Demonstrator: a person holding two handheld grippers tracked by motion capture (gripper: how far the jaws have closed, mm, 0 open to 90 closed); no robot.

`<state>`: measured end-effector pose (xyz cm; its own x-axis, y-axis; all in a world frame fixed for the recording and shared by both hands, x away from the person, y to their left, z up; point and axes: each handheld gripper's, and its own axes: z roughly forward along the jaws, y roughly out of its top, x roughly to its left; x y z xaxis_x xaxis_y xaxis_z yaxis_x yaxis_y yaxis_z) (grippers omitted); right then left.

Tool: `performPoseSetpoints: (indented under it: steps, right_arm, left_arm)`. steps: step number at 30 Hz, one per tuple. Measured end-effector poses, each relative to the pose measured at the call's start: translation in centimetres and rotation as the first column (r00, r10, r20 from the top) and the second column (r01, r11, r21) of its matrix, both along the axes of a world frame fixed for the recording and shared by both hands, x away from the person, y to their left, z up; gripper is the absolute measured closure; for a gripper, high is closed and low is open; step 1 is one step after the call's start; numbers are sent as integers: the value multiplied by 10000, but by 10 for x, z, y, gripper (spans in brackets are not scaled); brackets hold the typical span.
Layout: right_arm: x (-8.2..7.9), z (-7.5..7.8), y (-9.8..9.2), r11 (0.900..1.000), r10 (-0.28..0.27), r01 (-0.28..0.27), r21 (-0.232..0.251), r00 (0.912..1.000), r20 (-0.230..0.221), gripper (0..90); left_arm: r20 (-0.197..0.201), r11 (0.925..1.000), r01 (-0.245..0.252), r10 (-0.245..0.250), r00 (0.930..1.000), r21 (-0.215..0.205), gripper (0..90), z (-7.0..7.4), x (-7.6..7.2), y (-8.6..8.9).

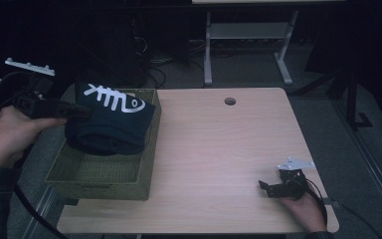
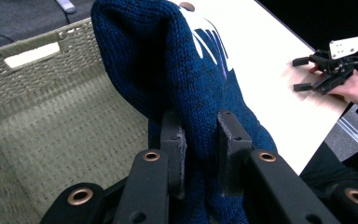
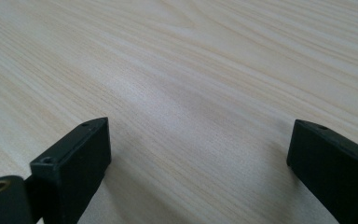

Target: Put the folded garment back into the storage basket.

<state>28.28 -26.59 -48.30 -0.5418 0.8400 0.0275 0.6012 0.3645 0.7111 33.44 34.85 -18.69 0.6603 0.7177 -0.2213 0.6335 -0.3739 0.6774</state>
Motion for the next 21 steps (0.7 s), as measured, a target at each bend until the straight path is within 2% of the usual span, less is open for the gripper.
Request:
performPoseSetpoints:
  steps: [6, 10, 21]
  right_arm:
    - [0, 0, 0, 10000, -22, 22, 22, 10000, -5, 57]
    - [0, 0, 0, 10000, -16, 16, 11, 10000, -10, 57]
    - [0, 0, 0, 10000, -15, 15, 12, 10000, -7, 57]
  left_arm:
    - [-155, 9998, -161, 159, 9998, -125, 756, -10, -3, 12]
    - [-383, 9996, -238, 232, 9990, -150, 756, -23, -3, 14]
    - [-683, 9973, -630, 603, 9958, -374, 756, -51, 0, 25]
